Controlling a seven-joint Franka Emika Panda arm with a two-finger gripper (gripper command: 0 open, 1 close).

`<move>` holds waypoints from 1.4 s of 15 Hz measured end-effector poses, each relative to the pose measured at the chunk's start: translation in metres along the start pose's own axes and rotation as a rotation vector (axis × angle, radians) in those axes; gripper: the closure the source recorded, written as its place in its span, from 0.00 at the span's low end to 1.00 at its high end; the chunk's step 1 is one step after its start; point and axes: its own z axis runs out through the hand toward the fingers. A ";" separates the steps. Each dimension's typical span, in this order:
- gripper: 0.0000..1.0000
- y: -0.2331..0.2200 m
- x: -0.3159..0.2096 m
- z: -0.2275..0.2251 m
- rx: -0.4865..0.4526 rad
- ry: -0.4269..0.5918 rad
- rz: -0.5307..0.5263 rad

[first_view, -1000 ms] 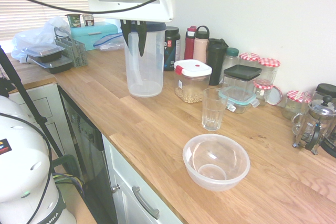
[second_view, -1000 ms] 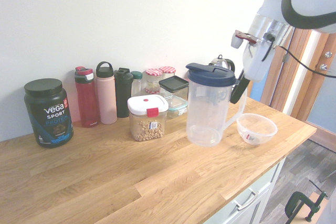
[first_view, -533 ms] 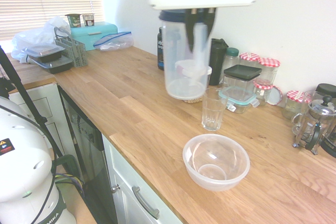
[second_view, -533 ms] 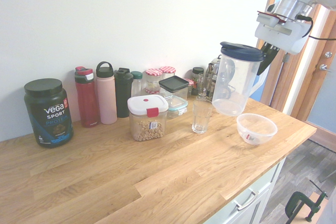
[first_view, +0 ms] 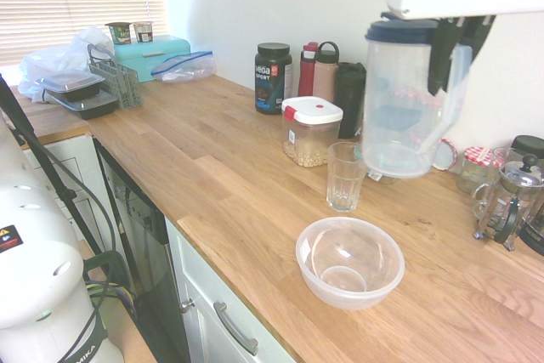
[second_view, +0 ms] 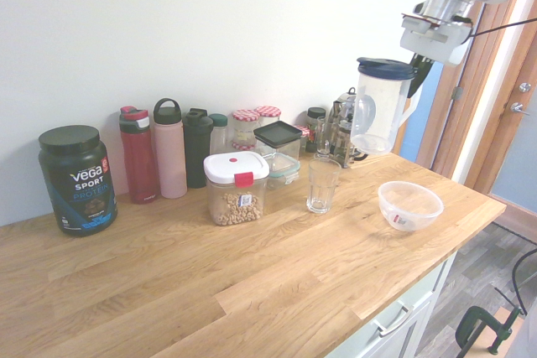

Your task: Pour me some water

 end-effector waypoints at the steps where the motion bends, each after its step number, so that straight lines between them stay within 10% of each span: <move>1: 1.00 0.005 0.015 0.006 -0.035 -0.028 -0.009; 10: 1.00 -0.076 0.092 0.108 -0.393 -0.240 -0.170; 21: 1.00 -0.092 0.073 0.122 -0.511 -0.255 -0.193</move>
